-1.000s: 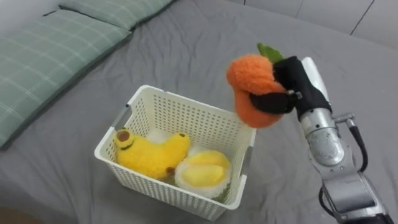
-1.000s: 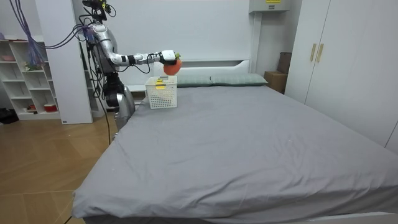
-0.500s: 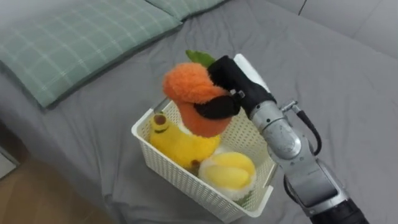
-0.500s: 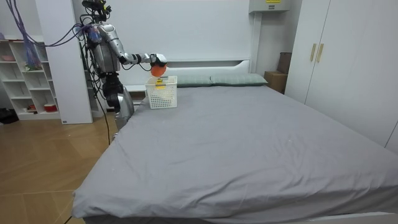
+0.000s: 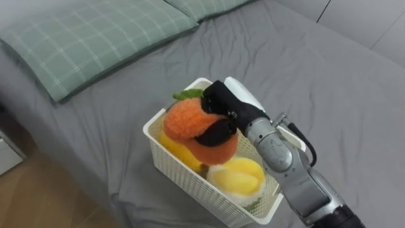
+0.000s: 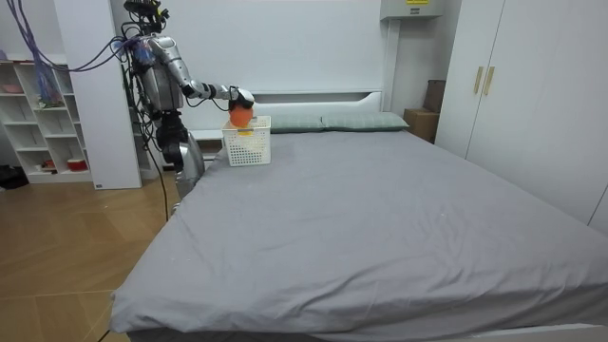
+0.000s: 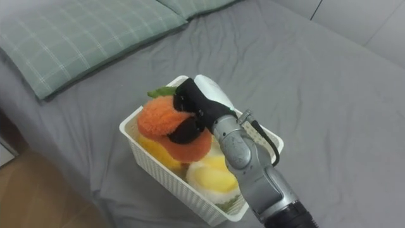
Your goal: Collect toys from the bed
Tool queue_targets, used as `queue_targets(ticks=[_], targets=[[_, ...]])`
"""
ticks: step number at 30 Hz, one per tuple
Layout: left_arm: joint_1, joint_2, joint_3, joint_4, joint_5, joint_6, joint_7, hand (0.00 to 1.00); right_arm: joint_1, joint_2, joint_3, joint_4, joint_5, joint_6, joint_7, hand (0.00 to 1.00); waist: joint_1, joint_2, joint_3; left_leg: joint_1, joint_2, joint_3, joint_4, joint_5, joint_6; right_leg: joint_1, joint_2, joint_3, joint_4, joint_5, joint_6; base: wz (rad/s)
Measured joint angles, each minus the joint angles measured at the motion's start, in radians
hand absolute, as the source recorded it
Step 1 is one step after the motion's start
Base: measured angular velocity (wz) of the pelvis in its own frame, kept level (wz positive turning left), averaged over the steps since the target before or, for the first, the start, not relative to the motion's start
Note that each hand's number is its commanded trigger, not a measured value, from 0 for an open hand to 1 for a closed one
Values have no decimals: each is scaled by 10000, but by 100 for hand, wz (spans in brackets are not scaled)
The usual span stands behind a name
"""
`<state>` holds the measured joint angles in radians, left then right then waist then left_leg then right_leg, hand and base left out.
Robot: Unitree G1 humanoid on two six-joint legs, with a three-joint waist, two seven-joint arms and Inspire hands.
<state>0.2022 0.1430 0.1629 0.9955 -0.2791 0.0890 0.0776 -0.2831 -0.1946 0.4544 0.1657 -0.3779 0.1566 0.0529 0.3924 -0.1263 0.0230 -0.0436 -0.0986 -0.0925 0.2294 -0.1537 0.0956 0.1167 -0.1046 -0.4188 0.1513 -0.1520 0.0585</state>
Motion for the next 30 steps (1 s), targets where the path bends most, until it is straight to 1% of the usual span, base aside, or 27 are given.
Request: queue_targets(ticks=[3,8,11,13,14,15,17,18,20,21,23,25,27,28,29,30], targets=[[-4,-1,-1,66,19,59,1,0,0,-32,-11,0,-53,0,-90,0,-34,47,32,-6,0,-1,6,-1,0,-9,1,2,0,0,0,0],[-15,3,-39,72,-14,61,30,0,1,-31,-32,0,-22,-20,-93,0,-130,62,42,-20,0,10,4,1,1,-24,3,53,-3,0,0,0],[-14,5,-37,76,-4,56,37,0,0,-31,-66,0,-24,-36,-93,0,-317,45,30,-26,4,31,4,1,1,-31,7,97,-3,0,0,-1],[-27,5,-37,76,-4,40,38,0,1,-41,-111,0,-25,-36,-91,0,-367,35,22,-29,11,63,3,1,1,-46,11,149,-3,0,0,-6],[-49,5,-35,76,2,13,38,0,1,-44,-195,-1,-22,-37,-89,0,-409,19,7,-19,21,104,2,0,1,-62,13,226,0,0,0,-8],[-72,4,-17,73,-3,-23,38,0,8,-46,-327,0,-25,-52,-88,0,-436,36,15,-6,32,149,0,0,1,-86,14,314,14,0,0,-10],[-110,9,20,71,-5,-46,41,0,10,-81,-542,0,44,-120,-89,0,-454,43,7,2,51,237,-1,2,3,-115,16,393,23,1,-2,-13],[-131,9,43,71,-12,-47,44,0,11,-144,-636,0,68,-158,-87,0,-509,67,-6,21,58,282,4,7,9,-115,10,416,26,2,-3,-11],[-160,15,139,72,-3,-55,44,0,14,-145,-847,0,44,-204,-86,0,-661,90,-31,30,57,307,4,8,11,-113,7,439,27,2,-3,-6],[-180,20,164,72,-4,-67,44,0,14,-160,-918,0,32,-241,-88,0,-694,95,-32,34,59,320,-1,8,12,-116,7,442,27,2,-3,-4],[-200,55,212,59,6,-91,41,0,21,-260,-1132,-1,25,-338,-87,0,-949,115,-45,39,59,326,-6,7,13,-117,6,462,30,2,-3,0],[-202,54,211,58,13,-91,7,0,70,-313,-1318,-2,26,-346,-89,0,-1085,122,-59,42,59,337,-12,8,13,-116,6,473,30,2,-3,0],[-215,53,212,58,9,-88,-19,0,125,-465,-1404,-2,21,-346,-88,0,-1185,136,-70,53,69,377,-35,8,13,-132,13,546,30,2,-3,-6],[-225,49,221,58,9,-88,-21,0,155,-465,-1475,-2,21,-346,-88,0,-1186,141,-75,60,74,398,-44,8,13,-138,17,577,30,2,-3,-10],[-240,39,243,58,17,-88,-25,0,202,-464,-1597,-3,21,-345,-88,100,-1179,160,-82,102,88,456,-78,8,13,-140,18,611,30,2,-3,-11],[-236,35,253,59,25,-88,-25,0,219,-464,-1632,-3,21,-344,-88,100,-1168,177,-89,124,100,505,-96,8,14,-140,19,624,31,2,-3,-17]])
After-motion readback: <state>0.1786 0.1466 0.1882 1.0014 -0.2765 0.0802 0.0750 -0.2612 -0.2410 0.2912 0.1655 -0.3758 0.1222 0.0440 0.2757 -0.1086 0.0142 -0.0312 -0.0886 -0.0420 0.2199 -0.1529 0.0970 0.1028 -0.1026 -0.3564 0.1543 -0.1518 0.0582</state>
